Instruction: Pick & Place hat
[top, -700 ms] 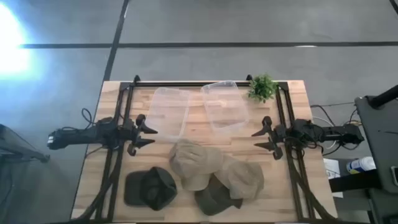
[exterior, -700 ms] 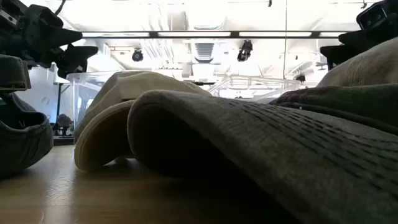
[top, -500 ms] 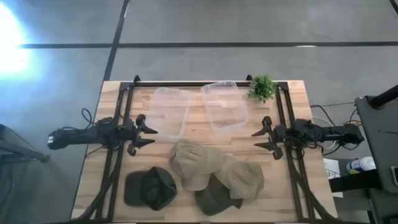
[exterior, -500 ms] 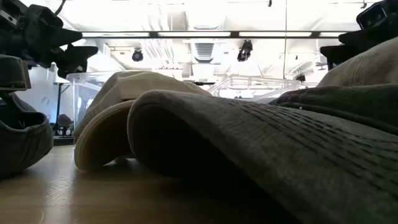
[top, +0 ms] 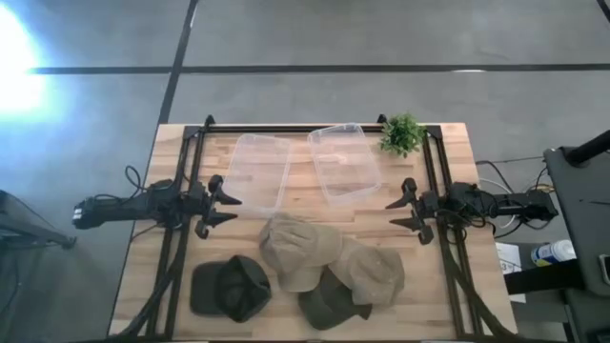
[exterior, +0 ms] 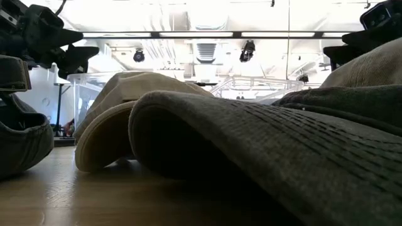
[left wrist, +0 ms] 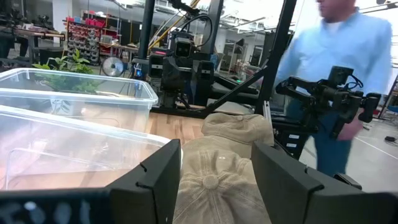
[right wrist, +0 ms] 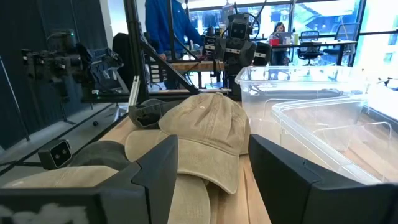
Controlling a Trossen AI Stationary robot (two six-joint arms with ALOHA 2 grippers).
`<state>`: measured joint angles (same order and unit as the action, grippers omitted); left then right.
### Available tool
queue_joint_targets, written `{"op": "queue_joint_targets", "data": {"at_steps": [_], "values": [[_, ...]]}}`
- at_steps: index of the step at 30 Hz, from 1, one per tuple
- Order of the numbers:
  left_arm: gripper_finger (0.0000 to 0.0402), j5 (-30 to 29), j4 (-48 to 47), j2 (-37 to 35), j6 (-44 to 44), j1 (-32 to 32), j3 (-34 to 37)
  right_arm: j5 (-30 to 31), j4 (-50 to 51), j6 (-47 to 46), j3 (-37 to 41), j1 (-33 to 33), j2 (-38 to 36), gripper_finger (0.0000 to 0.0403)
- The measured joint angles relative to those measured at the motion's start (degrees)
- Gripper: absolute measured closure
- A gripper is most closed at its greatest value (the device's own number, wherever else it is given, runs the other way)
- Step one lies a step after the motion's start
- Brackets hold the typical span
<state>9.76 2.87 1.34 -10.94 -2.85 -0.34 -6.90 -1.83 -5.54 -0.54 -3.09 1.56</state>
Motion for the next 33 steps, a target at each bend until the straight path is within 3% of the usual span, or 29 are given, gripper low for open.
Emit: {"op": "queue_joint_targets", "data": {"at_steps": [21,24,33], "values": [[0.0211,0.0,0.0,0.0,0.02,0.0,0.0,0.0,0.0,0.0,-0.01,-0.02,-0.04,0.0211],[0.0211,0.0,0.02,0.0,0.0,0.0,0.0,5.03,-0.38,-1.0,-0.02,-0.01,-0.04,0.0211],[0.0211,0.0,0.0,-0.02,0.01,0.0,0.0,7.1,-0.76,-36.52,-0.02,0.0,-0.04,0.0211]]}}
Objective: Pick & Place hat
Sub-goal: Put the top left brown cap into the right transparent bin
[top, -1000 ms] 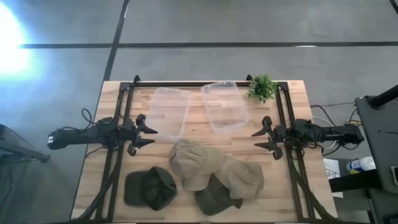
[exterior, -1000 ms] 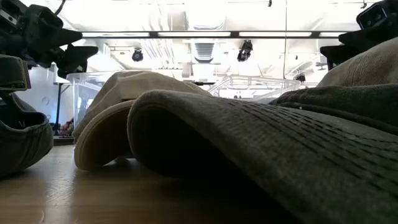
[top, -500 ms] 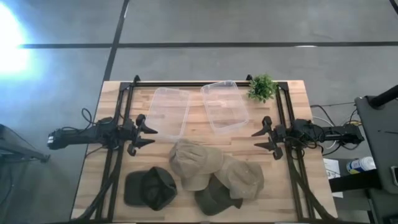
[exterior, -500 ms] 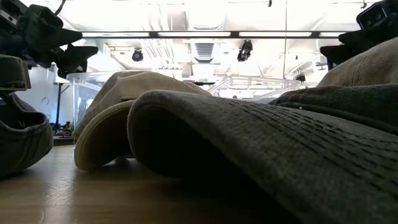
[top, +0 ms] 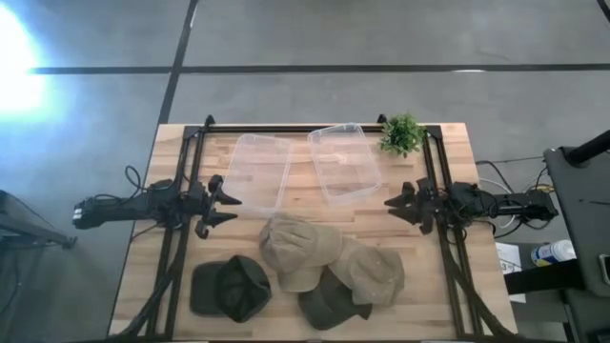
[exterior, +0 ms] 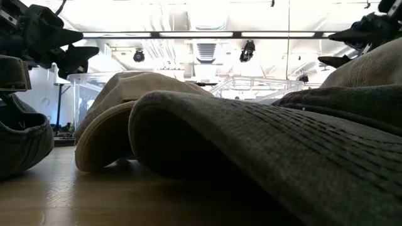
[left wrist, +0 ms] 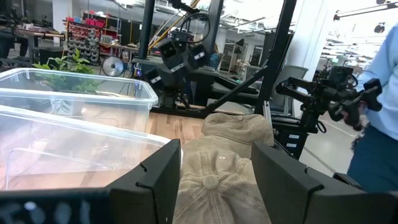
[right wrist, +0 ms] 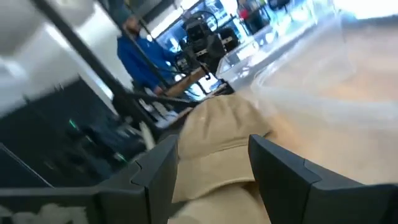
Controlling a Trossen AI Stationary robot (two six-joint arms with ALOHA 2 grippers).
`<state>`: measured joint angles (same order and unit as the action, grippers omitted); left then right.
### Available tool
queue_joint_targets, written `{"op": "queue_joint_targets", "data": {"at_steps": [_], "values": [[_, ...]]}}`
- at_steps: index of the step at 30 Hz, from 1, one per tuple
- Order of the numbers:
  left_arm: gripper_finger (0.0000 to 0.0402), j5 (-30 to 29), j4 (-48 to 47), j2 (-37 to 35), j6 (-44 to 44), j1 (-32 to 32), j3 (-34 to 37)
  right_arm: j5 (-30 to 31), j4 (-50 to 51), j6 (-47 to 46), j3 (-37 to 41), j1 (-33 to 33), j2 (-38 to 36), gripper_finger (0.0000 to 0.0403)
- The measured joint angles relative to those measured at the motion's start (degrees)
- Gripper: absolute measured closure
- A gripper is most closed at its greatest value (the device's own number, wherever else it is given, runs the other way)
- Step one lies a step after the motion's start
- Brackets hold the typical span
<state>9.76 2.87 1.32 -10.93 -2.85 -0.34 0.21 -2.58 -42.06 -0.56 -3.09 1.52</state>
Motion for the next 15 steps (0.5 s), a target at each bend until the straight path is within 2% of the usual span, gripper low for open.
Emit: {"op": "queue_joint_targets", "data": {"at_steps": [4,12,15], "values": [[0.0211,0.0,0.0,0.01,0.0,0.02,0.0,-0.83,0.13,-17.95,0.0,0.0,0.02,0.0211],[0.0211,0.0,0.0,0.01,-0.01,0.0,0.0,-1.54,-3.29,-28.28,0.0,-0.83,0.87,0.0211],[0.0211,-1.43,0.02,0.02,0.44,-0.03,0.0,-2.8,-3.92,-37.24,-0.04,-1.61,2.68,0.0211]]}}
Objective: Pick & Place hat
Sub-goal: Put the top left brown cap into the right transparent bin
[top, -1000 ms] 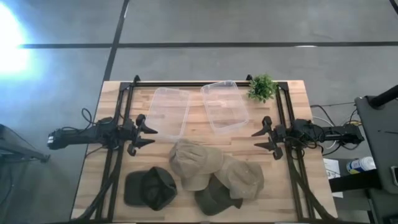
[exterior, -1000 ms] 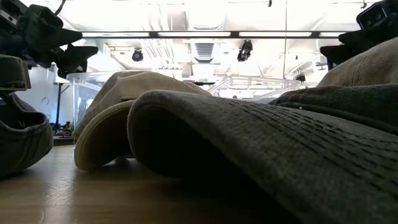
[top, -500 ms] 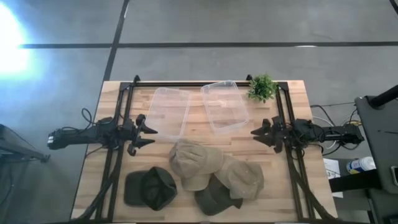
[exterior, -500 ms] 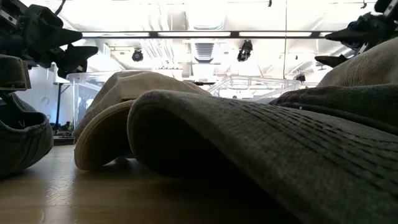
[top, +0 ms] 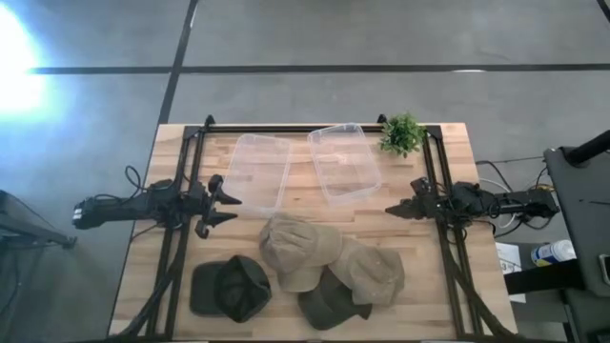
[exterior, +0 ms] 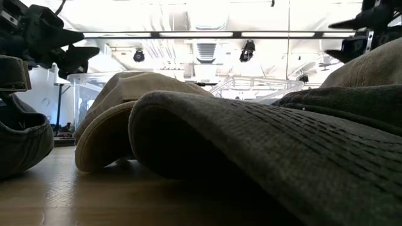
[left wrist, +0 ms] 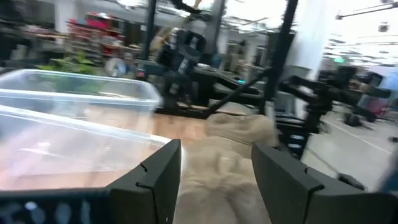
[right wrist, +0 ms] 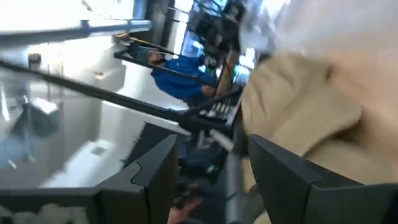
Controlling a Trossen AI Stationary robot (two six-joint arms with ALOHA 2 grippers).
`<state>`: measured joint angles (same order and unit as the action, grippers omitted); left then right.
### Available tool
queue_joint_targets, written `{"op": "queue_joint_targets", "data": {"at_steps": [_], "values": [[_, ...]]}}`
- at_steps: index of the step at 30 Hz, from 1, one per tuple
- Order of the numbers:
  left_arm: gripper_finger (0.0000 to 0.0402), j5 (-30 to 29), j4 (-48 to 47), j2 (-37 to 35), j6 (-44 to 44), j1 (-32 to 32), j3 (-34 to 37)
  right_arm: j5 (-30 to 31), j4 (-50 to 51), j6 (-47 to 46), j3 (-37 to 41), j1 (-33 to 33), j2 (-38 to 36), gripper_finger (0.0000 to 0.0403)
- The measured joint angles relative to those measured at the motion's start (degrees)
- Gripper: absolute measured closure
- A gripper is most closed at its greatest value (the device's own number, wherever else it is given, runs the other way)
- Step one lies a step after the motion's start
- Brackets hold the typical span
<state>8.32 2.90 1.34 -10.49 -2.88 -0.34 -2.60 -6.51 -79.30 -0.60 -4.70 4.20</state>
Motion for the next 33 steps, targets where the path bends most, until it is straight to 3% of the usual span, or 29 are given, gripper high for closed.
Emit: {"op": "queue_joint_targets", "data": {"at_steps": [7,10,14,16,23,27,33], "values": [[0.0211,-6.08,0.04,0.0,-1.39,-0.03,0.0,-1.13,2.02,-18.15,0.04,-2.72,10.51,0.0211],[0.0211,-6.15,0.69,-0.02,-11.68,-0.01,0.0,1.75,-0.74,-21.41,-0.67,-3.67,16.75,0.0211],[0.0211,-6.39,3.93,-0.01,-32.51,-0.03,0.0,2.6,-1.33,-20.61,-5.88,-3.81,26.41,0.0211],[0.0211,-6.39,7.12,0.0,-37.92,-0.03,0.0,2.31,-1.22,-19.08,-9.0,-3.81,31.66,0.0211],[0.0211,-13.4,17.23,0.22,-43.94,-0.03,0.0,-1.29,0.36,-14.96,-18.14,-3.81,50.2,0.0211],[0.0211,-13.64,17.51,0.32,-48.49,-0.03,-1.03,-3.74,0.25,-11.91,-22.97,-3.94,58.71,0.0211],[0.0213,-11.49,13.34,2.4,-45.16,0.01,-11.01,-3.97,0.18,-10.38,-27.92,-3.87,67.24,0.0211]]}}
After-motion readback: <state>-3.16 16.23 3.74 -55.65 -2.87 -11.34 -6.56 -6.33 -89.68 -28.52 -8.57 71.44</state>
